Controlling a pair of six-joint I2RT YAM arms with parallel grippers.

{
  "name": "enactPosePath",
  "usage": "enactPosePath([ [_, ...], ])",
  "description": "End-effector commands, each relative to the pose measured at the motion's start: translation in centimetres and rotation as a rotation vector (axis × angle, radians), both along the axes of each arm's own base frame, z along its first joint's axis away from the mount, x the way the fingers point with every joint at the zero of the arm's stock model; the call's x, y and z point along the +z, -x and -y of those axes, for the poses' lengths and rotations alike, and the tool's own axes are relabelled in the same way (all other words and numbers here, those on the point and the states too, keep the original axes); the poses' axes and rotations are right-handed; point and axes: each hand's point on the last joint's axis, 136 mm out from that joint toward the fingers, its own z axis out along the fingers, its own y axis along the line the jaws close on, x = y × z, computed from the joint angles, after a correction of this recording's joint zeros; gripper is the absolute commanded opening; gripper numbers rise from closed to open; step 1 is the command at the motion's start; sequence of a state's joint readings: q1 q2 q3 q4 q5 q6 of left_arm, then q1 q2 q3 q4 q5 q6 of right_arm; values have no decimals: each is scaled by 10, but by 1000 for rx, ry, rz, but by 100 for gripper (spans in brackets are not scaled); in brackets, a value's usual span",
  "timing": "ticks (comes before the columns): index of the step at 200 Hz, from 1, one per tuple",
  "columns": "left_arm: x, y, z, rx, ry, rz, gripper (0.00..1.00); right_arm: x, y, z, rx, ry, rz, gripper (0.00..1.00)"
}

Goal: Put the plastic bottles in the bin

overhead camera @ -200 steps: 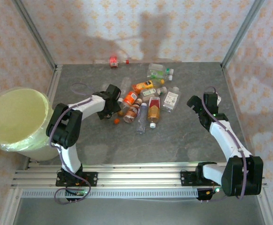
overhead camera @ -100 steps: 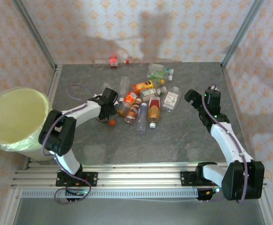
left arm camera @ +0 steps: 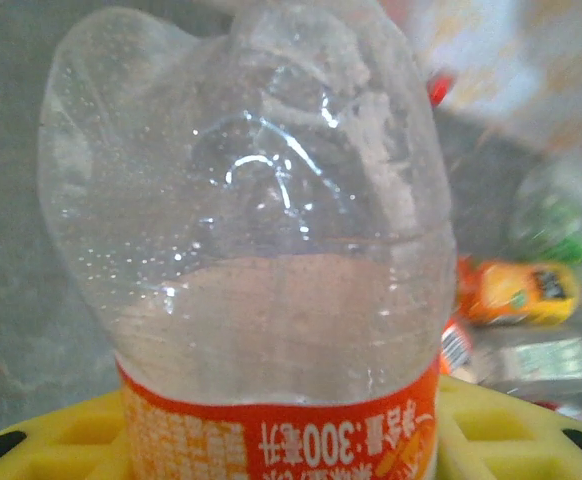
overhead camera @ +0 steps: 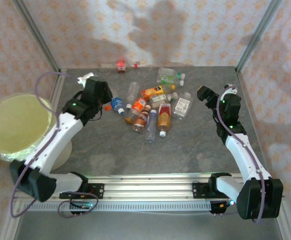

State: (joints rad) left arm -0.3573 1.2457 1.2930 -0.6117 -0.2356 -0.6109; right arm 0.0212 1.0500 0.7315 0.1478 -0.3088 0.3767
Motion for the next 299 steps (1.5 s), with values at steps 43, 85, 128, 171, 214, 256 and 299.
enactPosePath([
  [43, 145, 96, -123, 387, -503, 110, 40, 48, -3, -27, 138, 11, 144, 100],
  [85, 146, 127, -173, 560, -576, 50, 40, 49, -6, -27, 133, 10, 147, 100],
  [128, 112, 157, -231, 741, -558, -117, 39, 54, -6, -30, 150, 17, 156, 100],
  [171, 54, 173, -265, 785, -314, -232, 39, 54, -8, -29, 143, 31, 158, 100],
  [214, 5, 162, -270, 719, -53, -280, 39, 57, -11, -32, 158, 31, 158, 100],
  [256, -21, 142, -252, 633, 114, -289, 47, 50, -11, -32, 159, 36, 143, 100],
  [299, -39, 123, -237, 563, 250, -283, 52, 45, -11, -31, 154, 41, 126, 100],
])
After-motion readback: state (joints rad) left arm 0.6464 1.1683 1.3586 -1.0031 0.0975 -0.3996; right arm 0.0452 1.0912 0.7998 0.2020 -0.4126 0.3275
